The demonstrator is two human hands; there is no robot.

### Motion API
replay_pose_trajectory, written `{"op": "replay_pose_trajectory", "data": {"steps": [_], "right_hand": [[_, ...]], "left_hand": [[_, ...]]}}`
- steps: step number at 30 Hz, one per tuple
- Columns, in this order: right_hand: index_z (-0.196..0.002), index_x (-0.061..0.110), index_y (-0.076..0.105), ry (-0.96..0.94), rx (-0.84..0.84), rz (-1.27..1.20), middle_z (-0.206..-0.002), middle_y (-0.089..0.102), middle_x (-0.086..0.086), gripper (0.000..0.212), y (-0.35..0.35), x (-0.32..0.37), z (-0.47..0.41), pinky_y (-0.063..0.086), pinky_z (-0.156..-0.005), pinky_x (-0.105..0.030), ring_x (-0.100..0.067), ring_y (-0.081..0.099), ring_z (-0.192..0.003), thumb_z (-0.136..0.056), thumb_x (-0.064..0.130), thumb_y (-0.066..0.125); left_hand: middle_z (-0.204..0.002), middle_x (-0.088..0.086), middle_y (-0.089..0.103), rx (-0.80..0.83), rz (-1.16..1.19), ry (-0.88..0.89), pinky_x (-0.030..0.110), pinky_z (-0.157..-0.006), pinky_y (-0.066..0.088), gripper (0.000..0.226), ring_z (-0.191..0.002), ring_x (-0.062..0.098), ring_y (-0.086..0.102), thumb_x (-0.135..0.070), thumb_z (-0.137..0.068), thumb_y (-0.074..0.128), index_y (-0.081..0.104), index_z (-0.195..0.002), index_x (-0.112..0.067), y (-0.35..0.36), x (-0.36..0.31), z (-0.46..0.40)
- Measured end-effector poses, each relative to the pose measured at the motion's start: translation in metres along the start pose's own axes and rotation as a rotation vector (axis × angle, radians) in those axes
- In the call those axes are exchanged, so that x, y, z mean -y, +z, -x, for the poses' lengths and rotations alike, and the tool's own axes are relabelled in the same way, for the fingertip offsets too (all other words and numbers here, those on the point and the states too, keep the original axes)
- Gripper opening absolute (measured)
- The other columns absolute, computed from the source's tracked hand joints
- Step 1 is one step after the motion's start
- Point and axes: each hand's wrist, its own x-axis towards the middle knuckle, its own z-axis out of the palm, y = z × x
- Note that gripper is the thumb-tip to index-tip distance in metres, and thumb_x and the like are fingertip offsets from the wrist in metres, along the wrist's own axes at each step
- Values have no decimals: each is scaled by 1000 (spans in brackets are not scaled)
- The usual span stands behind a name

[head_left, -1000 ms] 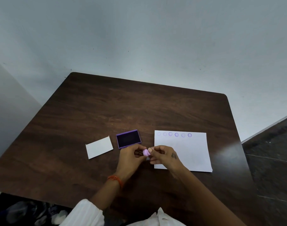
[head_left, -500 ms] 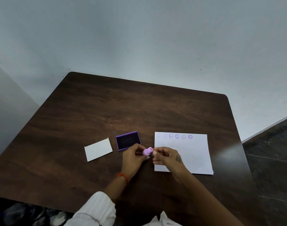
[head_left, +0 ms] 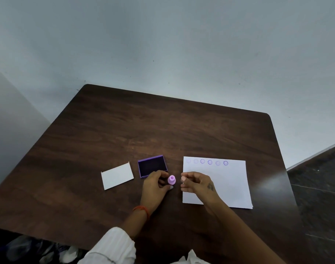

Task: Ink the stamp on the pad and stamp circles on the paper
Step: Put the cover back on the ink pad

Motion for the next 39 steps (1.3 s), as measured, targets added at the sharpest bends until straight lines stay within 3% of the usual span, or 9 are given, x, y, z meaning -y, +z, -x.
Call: {"op": "replay_pose_trajectory", "data": {"steps": [9, 13, 16, 22, 24, 27, 32, 39], "right_hand": [[-105, 14, 65, -129, 29, 45, -96, 71, -9, 22, 26, 34, -19, 57, -73, -23, -15, 71, -79, -83, 15, 65], [-106, 12, 66, -274, 83, 155, -95, 70, -8, 26, 56, 51, -32, 57, -76, -25, -18, 68, -87, -80, 12, 69], [-108, 15, 65, -368, 156, 317, -100, 69, -5, 34, 82, 58, -41, 52, -80, -20, -13, 64, -89, -75, 14, 73], [-122, 16, 54, -565, 349, 752, -128, 55, -6, 54, 128, 53, -51, 35, -96, -28, -22, 47, -119, -72, 21, 73], [-132, 15, 43, -608, 437, 934, -141, 45, -8, 66, 138, 49, -54, 23, -111, -33, -24, 34, -133, -74, 23, 72], [-140, 11, 28, -666, 522, 1187, -152, 29, -11, 76, 149, 43, -59, 8, -117, -35, -24, 20, -141, -78, 22, 69], [-140, 9, 27, -692, 527, 1243, -150, 31, -13, 69, 153, 43, -61, 9, -117, -35, -27, 25, -138, -82, 12, 64], [-140, 6, 26, -775, 495, 1272, -149, 32, -15, 63, 140, 49, -61, 17, -115, -35, -29, 27, -135, -86, 15, 58]], "left_hand": [[-102, -10, 58, -244, 10, 10, 13, -65, 45, 44, -82, 4, 57, -17, -68, 79, 60, -106, -27, -55, 14, 7], [-107, -7, 58, -393, -1, 33, 17, -69, 46, 43, -89, 8, 57, -17, -66, 80, 60, -104, -27, -88, 28, 9], [-116, -3, 58, -445, -102, 0, 31, -85, 49, 45, -106, 17, 53, -18, -67, 80, 60, -107, -25, -109, 43, 10], [-144, 1, 41, -303, -204, -117, 44, -110, 33, 74, -134, 22, 33, -23, -66, 80, 44, -130, -24, -126, 70, 12], [-149, 1, 35, -228, -234, -132, 43, -114, 25, 82, -140, 21, 25, -26, -67, 80, 37, -136, -22, -127, 77, 12], [-147, 4, 38, -195, -229, -132, 37, -114, 23, 80, -140, 20, 25, -23, -68, 79, 38, -136, -16, -127, 83, 11], [-141, 9, 47, -222, -235, -115, 40, -114, 28, 66, -136, 22, 34, -14, -72, 75, 46, -131, -10, -129, 86, 10], [-141, 7, 46, -195, -311, -53, 37, -112, 31, 61, -131, 22, 38, -15, -75, 72, 46, -131, -13, -128, 77, 6]]}}
